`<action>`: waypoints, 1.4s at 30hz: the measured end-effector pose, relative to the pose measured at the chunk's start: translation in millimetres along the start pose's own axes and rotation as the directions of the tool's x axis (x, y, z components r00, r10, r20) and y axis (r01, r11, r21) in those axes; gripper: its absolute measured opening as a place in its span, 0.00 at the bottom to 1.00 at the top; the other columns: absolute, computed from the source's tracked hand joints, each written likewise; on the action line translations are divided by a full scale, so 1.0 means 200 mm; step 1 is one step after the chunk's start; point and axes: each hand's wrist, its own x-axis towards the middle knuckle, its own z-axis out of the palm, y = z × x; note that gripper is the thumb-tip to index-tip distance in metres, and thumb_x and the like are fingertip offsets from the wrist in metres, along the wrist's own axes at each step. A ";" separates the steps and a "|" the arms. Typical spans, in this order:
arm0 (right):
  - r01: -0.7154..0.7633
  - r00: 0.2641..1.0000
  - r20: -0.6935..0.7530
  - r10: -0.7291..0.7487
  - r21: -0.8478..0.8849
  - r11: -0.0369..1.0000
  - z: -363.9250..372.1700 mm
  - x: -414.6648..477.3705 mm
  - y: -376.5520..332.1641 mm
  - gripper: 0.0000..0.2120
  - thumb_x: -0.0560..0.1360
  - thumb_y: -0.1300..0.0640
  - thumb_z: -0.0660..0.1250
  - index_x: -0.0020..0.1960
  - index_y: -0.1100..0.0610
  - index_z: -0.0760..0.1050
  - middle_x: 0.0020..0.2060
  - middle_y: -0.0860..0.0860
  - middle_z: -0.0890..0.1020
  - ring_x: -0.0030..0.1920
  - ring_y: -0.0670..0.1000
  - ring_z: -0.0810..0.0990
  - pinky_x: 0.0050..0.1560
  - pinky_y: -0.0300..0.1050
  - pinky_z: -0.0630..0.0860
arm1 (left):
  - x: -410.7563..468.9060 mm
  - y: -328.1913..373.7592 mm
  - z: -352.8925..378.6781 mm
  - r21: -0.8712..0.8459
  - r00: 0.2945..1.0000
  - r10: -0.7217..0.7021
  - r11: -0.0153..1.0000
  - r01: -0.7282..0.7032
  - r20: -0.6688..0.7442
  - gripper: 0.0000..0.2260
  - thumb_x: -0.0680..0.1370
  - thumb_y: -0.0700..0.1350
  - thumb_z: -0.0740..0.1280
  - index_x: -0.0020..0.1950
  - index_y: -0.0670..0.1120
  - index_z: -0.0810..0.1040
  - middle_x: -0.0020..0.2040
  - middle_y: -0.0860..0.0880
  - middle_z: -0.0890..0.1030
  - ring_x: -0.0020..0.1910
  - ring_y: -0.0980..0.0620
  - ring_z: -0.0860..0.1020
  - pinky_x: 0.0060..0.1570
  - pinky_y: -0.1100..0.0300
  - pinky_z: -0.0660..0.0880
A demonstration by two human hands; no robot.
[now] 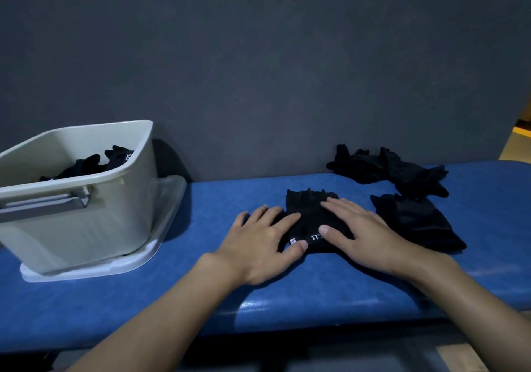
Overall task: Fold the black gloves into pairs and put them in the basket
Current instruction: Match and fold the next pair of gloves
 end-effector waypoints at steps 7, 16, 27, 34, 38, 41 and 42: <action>0.232 0.970 -0.116 -0.214 0.170 0.958 -0.04 -0.02 0.00 0.11 0.76 0.55 0.71 0.56 0.43 0.81 0.61 0.36 0.77 0.67 0.37 0.69 0.71 0.47 0.66 | 0.00 -0.01 0.00 0.000 0.999 0.026 1.000 -0.026 -0.046 0.30 0.80 0.68 0.49 0.80 0.59 0.54 0.80 0.51 0.55 0.79 0.49 0.49 0.77 0.46 0.49; 0.150 0.988 -0.001 -0.152 0.183 0.972 -0.04 -0.02 0.01 0.12 0.79 0.54 0.67 0.62 0.47 0.80 0.60 0.36 0.77 0.63 0.35 0.73 0.64 0.25 0.63 | 0.02 -0.02 -0.01 -0.017 0.918 0.324 0.942 -0.336 -0.228 0.23 0.77 0.59 0.65 0.71 0.52 0.73 0.68 0.56 0.76 0.72 0.58 0.67 0.76 0.57 0.53; 0.111 0.986 0.093 -0.139 0.256 0.960 -0.07 -0.04 0.03 0.22 0.73 0.56 0.74 0.64 0.44 0.75 0.61 0.30 0.72 0.62 0.25 0.67 0.57 0.18 0.60 | 0.03 0.00 -0.02 -0.054 0.935 0.317 0.943 -0.329 -0.161 0.18 0.80 0.54 0.58 0.67 0.50 0.75 0.61 0.52 0.81 0.59 0.51 0.77 0.62 0.53 0.71; 0.124 0.989 0.048 -0.140 0.246 0.961 -0.05 -0.04 0.03 0.21 0.73 0.55 0.75 0.62 0.41 0.76 0.59 0.33 0.77 0.61 0.30 0.72 0.59 0.22 0.64 | 0.04 0.00 -0.02 -0.067 0.937 0.304 0.945 -0.319 -0.173 0.19 0.82 0.54 0.52 0.65 0.50 0.75 0.55 0.52 0.81 0.54 0.51 0.78 0.58 0.51 0.72; 0.137 0.989 0.013 -0.144 0.250 0.959 -0.04 -0.04 0.02 0.19 0.73 0.56 0.74 0.61 0.42 0.77 0.58 0.34 0.78 0.60 0.32 0.74 0.59 0.24 0.66 | 0.03 0.00 -0.02 -0.092 0.936 0.312 0.940 -0.330 -0.164 0.21 0.79 0.61 0.59 0.66 0.52 0.75 0.57 0.54 0.81 0.57 0.53 0.77 0.60 0.54 0.71; 0.131 0.990 0.015 -0.140 0.255 0.958 -0.05 -0.04 0.02 0.18 0.74 0.56 0.73 0.62 0.44 0.78 0.57 0.35 0.79 0.59 0.33 0.75 0.60 0.26 0.67 | 0.04 -0.01 -0.02 -0.111 0.929 0.328 0.930 -0.349 -0.174 0.21 0.77 0.60 0.66 0.67 0.53 0.74 0.57 0.55 0.81 0.56 0.54 0.77 0.59 0.56 0.71; 0.125 0.991 0.018 -0.135 0.262 0.957 -0.05 -0.04 0.02 0.18 0.74 0.56 0.73 0.62 0.44 0.78 0.57 0.35 0.79 0.59 0.33 0.75 0.61 0.27 0.68 | 0.04 -0.01 -0.02 -0.116 0.926 0.329 0.928 -0.353 -0.184 0.20 0.78 0.58 0.66 0.68 0.52 0.74 0.57 0.54 0.81 0.55 0.54 0.77 0.58 0.56 0.72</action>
